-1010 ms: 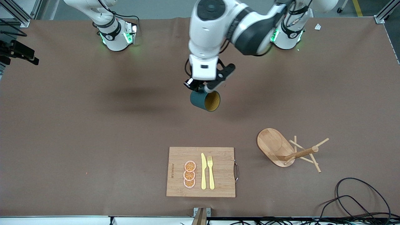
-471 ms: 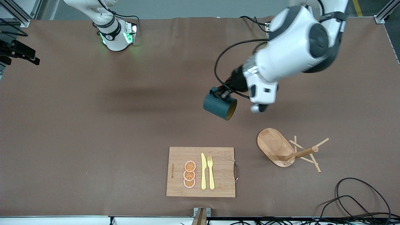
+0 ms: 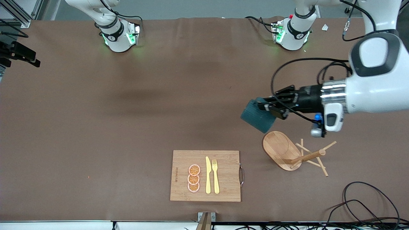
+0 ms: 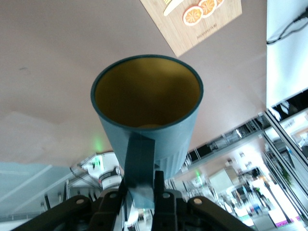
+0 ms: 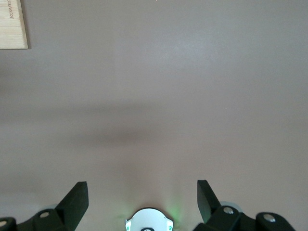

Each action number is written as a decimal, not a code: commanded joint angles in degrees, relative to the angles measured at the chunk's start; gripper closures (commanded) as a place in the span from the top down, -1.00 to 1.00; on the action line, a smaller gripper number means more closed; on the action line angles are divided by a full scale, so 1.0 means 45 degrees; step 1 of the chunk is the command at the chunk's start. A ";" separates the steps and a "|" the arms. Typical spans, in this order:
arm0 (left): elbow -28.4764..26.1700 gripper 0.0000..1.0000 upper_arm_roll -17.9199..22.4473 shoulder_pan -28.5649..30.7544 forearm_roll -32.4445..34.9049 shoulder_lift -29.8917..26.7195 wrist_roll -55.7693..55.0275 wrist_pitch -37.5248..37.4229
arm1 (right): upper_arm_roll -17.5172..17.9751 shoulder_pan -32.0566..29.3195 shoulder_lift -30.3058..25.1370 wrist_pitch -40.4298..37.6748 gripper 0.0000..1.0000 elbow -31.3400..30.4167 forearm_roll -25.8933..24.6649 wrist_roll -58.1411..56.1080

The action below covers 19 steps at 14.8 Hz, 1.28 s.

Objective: Pass cup and hang on rack
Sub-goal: 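Lift the mug by its handle with the left gripper toward the rack, then hang the mug handle onto a rack peg with the left gripper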

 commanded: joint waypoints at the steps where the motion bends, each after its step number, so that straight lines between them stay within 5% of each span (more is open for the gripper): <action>1: -0.0047 -0.99 -0.0125 0.1177 -0.1707 0.0682 0.1153 -0.1116 | 0.0094 -0.0162 -0.0322 0.0179 1.00 -0.0288 0.0040 -0.0224; 6: -0.0086 -0.99 -0.0125 0.2196 -0.2592 0.1933 0.2970 -0.2193 | 0.0094 -0.0143 -0.0322 0.0257 1.00 -0.0269 0.0078 -0.0341; 19: 0.0050 -0.97 -0.0086 0.3915 -0.1869 0.3615 0.5981 -0.2546 | 0.0055 -0.0162 -0.0342 0.0179 1.00 -0.0288 0.0411 -0.0518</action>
